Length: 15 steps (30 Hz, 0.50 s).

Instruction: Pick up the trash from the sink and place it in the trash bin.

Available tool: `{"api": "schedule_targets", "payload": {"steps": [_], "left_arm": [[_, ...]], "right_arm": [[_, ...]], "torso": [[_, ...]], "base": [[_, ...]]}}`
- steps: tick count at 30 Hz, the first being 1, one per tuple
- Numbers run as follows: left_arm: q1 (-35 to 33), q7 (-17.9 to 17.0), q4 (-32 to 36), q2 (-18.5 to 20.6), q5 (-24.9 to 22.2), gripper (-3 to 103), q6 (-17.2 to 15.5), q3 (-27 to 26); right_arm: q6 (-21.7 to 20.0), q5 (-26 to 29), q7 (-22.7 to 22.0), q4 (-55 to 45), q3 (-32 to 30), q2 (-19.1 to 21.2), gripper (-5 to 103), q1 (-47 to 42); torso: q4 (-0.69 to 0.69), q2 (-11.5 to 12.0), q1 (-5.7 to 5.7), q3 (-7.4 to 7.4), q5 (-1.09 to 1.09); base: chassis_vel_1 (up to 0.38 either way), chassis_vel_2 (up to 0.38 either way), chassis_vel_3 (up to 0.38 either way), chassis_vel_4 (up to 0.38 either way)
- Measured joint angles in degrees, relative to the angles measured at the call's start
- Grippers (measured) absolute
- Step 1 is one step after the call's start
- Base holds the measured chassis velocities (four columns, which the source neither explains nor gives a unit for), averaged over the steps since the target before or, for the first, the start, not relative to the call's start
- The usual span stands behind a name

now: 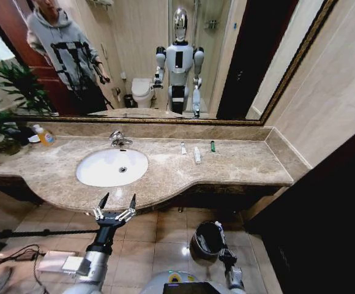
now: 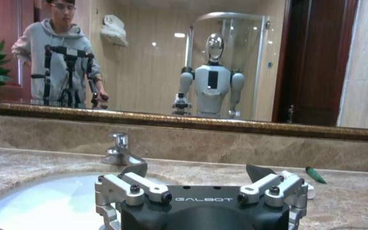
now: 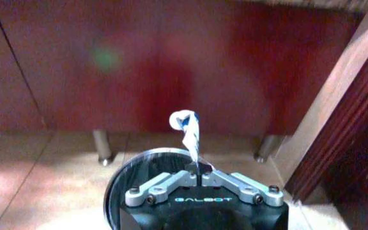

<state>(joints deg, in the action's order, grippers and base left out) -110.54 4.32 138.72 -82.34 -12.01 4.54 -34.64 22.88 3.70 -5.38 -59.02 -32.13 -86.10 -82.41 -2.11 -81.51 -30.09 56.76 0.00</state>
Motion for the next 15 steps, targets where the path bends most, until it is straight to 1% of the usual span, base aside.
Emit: {"api": "schedule_targets", "payload": {"steps": [3, 10, 15], "left_arm": [[0.0, 0.0, 0.0, 0.0, 0.0, 100, 0.0, 0.0], [0.0, 0.0, 0.0, 0.0, 0.0, 100, 0.0, 0.0], [0.0, 0.0, 0.0, 0.0, 0.0, 100, 0.0, 0.0]], "right_arm": [[0.0, -0.2, 1.3, 5.1, 0.0, 0.1, 0, 2.2], [0.0, -0.3, 3.5, 11.6, 0.0, 0.0, 0, 5.9], [0.4, -1.2, 3.9, 14.5, -0.1, -0.1, 0, 8.2]], "torso": [[0.0, 0.0, 0.0, 0.0, 0.0], [0.0, 0.0, 0.0, 0.0, 0.0], [0.0, 0.0, 0.0, 0.0, 0.0]], "base": [[0.0, 0.0, 0.0, 0.0], [0.0, 0.0, 0.0, 0.0], [0.0, 0.0, 0.0, 0.0]]}}
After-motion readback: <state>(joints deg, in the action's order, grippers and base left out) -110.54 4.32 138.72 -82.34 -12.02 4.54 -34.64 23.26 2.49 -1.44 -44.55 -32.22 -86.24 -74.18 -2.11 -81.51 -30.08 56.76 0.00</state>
